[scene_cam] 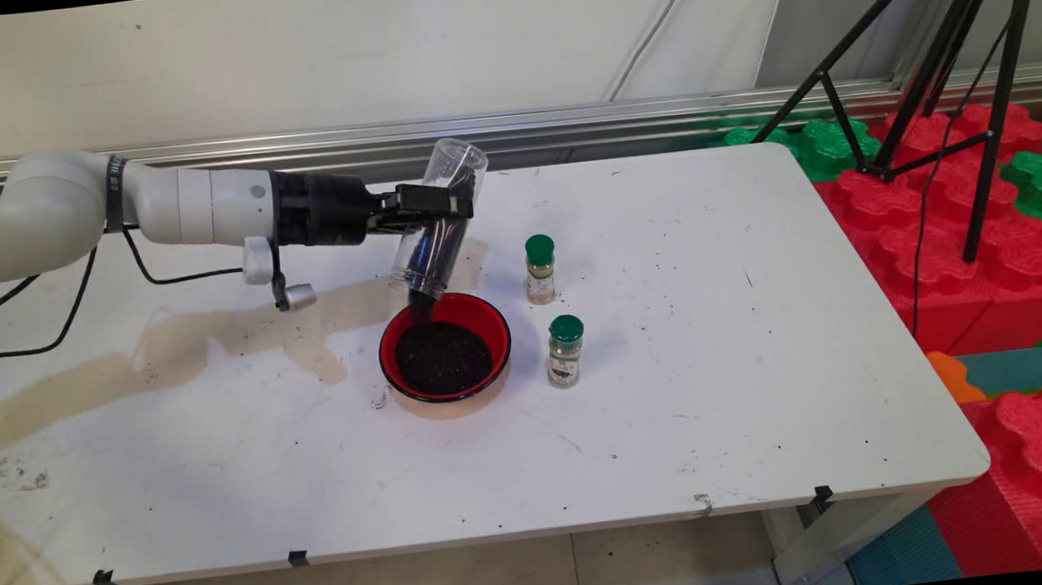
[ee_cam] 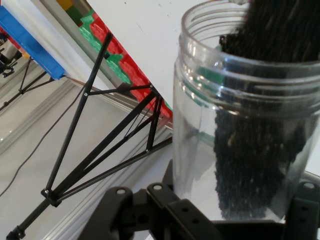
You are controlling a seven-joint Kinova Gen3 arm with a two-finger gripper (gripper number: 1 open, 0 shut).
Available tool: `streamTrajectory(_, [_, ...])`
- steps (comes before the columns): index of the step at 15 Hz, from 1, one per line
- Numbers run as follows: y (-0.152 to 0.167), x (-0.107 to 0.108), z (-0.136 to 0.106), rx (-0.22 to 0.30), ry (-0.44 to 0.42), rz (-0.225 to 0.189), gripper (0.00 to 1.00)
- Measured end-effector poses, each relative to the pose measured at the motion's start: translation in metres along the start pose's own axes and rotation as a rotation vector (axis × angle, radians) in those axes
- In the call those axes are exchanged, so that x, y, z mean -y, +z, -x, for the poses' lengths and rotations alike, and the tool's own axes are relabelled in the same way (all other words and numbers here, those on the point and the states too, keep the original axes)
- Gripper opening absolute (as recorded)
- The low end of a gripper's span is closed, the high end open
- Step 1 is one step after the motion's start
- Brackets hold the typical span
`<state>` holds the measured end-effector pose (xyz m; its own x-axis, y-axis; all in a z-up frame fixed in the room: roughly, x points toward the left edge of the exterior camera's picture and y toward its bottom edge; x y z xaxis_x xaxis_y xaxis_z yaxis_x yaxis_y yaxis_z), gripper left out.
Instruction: Pour the black seasoning powder in the red bowl
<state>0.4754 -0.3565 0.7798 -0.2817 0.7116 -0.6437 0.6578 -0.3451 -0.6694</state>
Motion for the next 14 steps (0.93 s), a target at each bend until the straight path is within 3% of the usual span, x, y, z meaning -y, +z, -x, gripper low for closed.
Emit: streamTrajectory(14, [0.0012, 0.0045, -0.0061, 0.008, 0.081, -0.013, 0.0])
